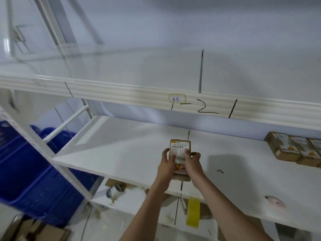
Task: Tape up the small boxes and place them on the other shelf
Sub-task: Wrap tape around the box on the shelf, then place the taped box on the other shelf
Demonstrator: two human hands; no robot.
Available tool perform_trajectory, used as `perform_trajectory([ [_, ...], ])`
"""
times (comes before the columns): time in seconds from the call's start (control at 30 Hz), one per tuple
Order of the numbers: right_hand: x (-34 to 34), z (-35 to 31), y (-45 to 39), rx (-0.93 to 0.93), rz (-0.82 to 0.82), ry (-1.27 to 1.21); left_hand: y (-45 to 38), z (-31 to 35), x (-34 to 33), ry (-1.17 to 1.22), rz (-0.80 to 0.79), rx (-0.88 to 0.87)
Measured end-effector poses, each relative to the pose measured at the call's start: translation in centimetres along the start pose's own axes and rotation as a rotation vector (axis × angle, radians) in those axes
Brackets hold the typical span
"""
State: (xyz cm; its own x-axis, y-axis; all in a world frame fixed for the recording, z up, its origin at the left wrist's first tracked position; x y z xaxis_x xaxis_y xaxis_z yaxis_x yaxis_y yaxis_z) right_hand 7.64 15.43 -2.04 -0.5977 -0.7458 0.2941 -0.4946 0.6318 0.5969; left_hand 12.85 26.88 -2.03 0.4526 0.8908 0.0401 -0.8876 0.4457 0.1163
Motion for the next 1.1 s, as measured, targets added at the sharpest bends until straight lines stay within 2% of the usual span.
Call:
perform_trajectory([
  [0.13, -3.1, -1.6, -0.6, 0.000, -0.151, -0.013, -1.0, -0.2, 3.3, 0.049, 0.072, 0.004],
  [0.33, -8.1, -4.2, -1.1, 0.105, -0.343, 0.132, -2.4, 0.3, 8.5, 0.048, 0.246, -0.017],
  [0.53, -13.9, -6.3, -1.4, 0.172, -0.422, 0.183, -3.3, 0.4, 13.7, 0.012, 0.380, 0.002],
  [0.67, -17.6, -7.0, -1.1, 0.209, -0.420, 0.205, -4.0, -0.3, 17.3, -0.006, 0.436, 0.018],
  [0.83, -23.1, -7.8, -1.6, 0.238, -0.370, 0.241, -5.7, -1.4, 22.4, -0.011, 0.433, 0.042],
  [1.1, -32.1, -8.7, 0.4, 0.158, -0.255, 0.193, -8.0, -3.0, 32.8, -0.051, 0.254, 0.086],
])
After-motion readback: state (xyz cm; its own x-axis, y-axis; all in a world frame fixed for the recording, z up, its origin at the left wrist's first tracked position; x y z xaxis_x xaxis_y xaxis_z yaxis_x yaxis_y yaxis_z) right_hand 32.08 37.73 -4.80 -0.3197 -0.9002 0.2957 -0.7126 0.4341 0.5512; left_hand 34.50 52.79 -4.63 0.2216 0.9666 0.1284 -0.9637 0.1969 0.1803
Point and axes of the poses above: each hand's wrist, its own y-axis away from the middle knuckle, its own x-axis out of the back of the hand, z = x × y, the point moved 5 cm from there along -y, towards the middle knuckle, and after that the axes turned 14 degrees about -x, right-handed, at the moved point
